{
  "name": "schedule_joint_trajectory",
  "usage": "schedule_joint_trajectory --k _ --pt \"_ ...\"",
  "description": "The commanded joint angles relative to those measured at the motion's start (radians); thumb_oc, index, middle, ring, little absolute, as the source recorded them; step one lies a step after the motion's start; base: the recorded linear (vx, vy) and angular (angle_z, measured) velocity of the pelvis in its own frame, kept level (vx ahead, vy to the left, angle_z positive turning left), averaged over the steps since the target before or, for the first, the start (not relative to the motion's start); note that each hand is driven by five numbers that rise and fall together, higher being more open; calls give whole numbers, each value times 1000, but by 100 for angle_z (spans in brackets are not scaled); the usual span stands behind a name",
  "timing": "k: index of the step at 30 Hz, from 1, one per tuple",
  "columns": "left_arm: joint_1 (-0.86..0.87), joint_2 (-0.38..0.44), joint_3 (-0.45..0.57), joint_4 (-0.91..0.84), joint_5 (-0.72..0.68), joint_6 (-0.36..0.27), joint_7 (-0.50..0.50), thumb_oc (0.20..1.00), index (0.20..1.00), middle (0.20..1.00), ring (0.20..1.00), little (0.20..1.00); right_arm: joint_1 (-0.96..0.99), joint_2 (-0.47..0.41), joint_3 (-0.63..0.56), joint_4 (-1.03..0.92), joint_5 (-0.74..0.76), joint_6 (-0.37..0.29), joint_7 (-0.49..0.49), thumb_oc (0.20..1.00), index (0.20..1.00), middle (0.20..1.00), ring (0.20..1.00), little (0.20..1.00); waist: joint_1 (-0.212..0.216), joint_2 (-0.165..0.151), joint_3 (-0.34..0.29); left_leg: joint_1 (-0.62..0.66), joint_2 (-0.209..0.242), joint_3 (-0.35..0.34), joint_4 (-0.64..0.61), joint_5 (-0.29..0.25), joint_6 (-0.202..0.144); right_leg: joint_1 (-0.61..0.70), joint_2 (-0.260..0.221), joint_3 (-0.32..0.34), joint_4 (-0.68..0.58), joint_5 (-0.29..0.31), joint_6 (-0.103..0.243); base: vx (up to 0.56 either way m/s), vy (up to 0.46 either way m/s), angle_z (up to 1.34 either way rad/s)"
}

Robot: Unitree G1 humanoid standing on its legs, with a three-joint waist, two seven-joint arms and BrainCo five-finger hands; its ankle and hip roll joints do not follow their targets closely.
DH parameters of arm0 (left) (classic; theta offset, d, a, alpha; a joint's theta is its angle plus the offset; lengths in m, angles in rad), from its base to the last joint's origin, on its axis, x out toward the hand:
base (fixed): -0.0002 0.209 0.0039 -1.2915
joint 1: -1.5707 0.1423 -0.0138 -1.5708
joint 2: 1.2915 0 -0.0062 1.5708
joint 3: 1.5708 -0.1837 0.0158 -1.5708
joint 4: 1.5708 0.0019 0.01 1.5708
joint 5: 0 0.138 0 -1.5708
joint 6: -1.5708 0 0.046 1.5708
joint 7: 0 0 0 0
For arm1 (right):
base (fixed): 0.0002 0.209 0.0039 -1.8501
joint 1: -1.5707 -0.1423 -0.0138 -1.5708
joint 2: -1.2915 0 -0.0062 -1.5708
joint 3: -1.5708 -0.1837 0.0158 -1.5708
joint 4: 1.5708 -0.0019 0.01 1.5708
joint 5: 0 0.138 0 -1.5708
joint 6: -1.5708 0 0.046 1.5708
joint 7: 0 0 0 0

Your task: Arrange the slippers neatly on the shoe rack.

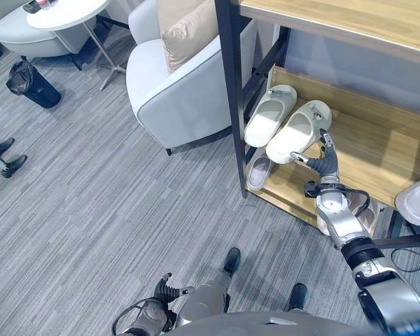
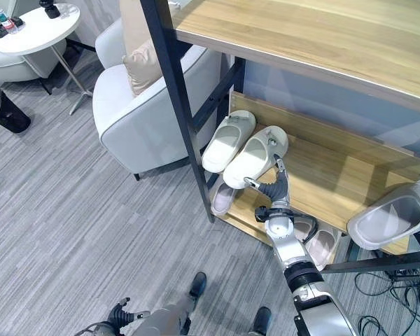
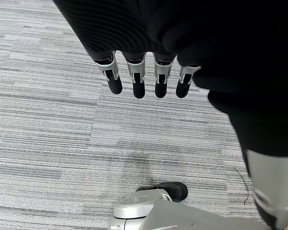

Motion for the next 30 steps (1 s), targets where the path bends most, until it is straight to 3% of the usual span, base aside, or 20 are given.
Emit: schedule_joint_trajectory --k 1,24,30 --pt "-36 -27 -27 101 15 -5 -13 1000 1000 1000 1000 1000 -60 -39 -24 2 -5 -35 -6 1000 1000 1000 1000 1000 31 -23 8 35 -28 -28 5 -139 -7 -7 -37 -4 27 19 26 0 0 0" --pt "-33 -17 -39 104 4 -2 -16 1000 1000 1000 1000 1000 -149 -52 -16 90 68 -36 5 1000 1000 1000 1000 1000 52 -36 11 40 -19 -33 5 -139 -7 3 -24 -10 29 4 17 2 0 1" --pt "-26 -24 -36 104 6 0 -7 1000 1000 1000 1000 1000 -131 -61 -49 79 31 -36 -53 1000 1000 1000 1000 1000 47 -37 7 51 -15 -30 5 -143 -7 11 -22 -10 29 -2 16 0 0 0"
